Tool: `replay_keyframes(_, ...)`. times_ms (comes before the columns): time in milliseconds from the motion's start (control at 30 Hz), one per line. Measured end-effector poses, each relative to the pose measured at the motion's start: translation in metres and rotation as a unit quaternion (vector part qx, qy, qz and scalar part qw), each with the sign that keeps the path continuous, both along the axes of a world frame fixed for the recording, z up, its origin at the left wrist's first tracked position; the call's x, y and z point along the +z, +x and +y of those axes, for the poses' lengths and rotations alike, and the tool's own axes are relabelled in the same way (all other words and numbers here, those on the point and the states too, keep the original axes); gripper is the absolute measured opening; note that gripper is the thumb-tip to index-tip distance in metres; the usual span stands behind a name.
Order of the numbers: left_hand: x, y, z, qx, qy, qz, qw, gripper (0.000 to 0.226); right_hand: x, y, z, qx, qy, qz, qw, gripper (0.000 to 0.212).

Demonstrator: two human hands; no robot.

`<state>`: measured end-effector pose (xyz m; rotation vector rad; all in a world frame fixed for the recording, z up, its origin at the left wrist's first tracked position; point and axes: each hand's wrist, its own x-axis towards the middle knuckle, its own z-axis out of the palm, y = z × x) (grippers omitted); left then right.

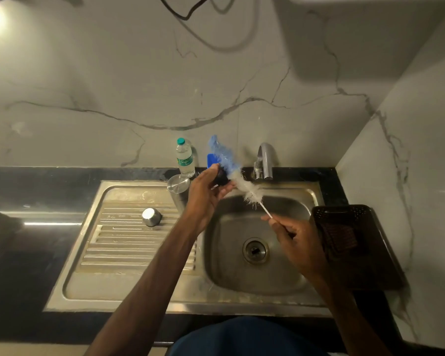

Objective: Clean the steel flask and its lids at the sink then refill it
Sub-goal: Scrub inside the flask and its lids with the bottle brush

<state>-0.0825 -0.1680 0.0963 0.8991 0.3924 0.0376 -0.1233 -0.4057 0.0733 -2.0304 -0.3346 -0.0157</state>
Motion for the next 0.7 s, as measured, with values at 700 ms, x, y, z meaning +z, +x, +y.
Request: replay_keyframes(700, -0.001, -0.007, -0.006, -0.015, -0.131, -0.086, 0.988, 0.029, 0.016, 0.004, 0.008, 0.015, 0.050, 0.065, 0.997, 0.023)
